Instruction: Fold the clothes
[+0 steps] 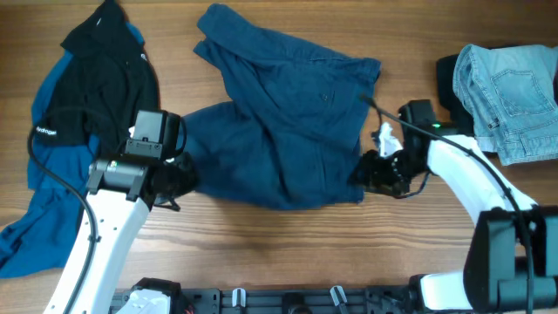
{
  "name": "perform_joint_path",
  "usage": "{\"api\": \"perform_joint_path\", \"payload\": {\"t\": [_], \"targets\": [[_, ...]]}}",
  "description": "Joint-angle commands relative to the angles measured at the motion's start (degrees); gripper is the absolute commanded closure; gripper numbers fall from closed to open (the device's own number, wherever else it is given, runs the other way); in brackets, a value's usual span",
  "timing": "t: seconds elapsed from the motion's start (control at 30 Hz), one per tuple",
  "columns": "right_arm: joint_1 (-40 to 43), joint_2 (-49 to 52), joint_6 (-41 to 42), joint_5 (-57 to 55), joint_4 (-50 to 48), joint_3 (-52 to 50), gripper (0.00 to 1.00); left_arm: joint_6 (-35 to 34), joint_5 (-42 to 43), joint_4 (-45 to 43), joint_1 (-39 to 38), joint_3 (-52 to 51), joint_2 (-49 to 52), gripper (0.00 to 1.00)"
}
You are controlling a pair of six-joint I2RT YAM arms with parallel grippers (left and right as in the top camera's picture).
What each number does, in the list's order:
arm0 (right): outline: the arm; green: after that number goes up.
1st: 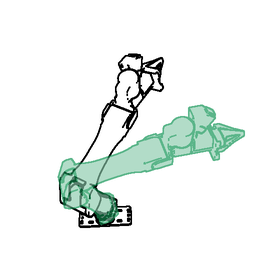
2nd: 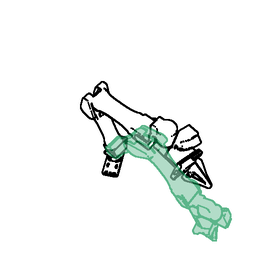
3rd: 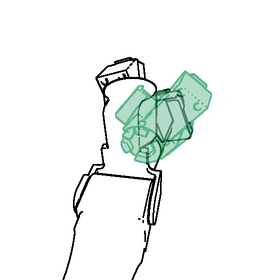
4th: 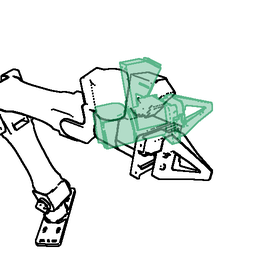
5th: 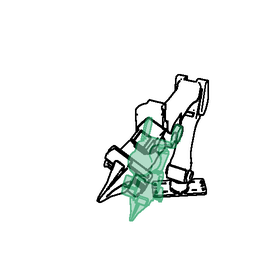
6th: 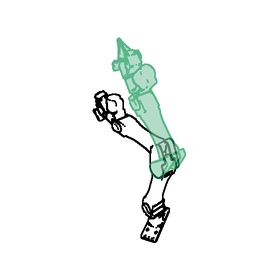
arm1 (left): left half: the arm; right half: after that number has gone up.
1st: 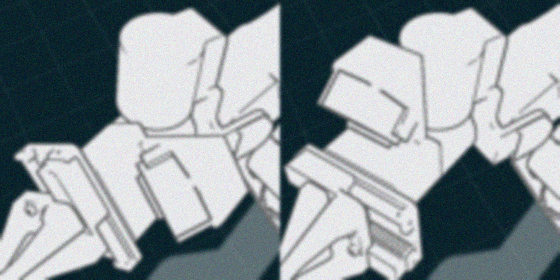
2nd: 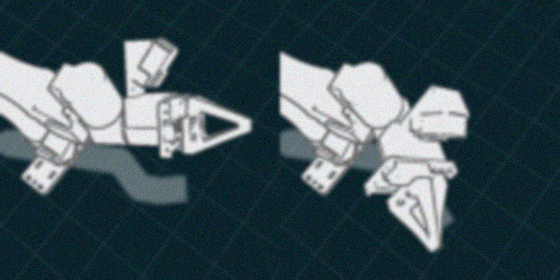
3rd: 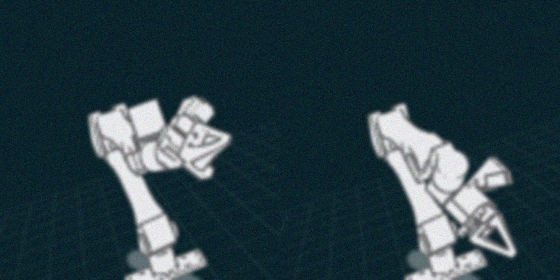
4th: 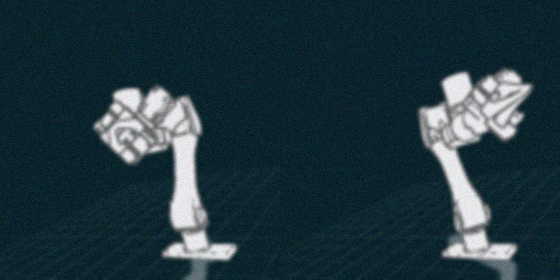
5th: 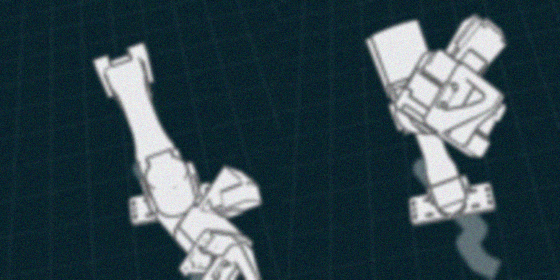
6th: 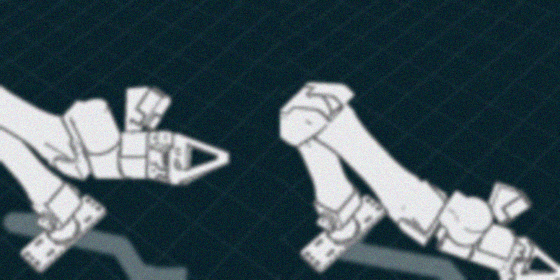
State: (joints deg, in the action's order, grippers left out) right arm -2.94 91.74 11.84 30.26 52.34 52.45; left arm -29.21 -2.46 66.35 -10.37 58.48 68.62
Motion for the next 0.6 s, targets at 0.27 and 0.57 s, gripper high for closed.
{"api": "perform_joint_path", "payload": {"t": [0.27,0.57], "targets": [[1.4,-3.8,-4.8,1.7,-5.4,3.5,0.31,4.5,2.4,-8.3,0.4,1.1,1.4,0.57],[0.1,-4.7,-7.3,-0.6,-12.2,17.6,0.28,8.5,4.0,-37.7,0.4,3.2,9.7,0.57]]}}
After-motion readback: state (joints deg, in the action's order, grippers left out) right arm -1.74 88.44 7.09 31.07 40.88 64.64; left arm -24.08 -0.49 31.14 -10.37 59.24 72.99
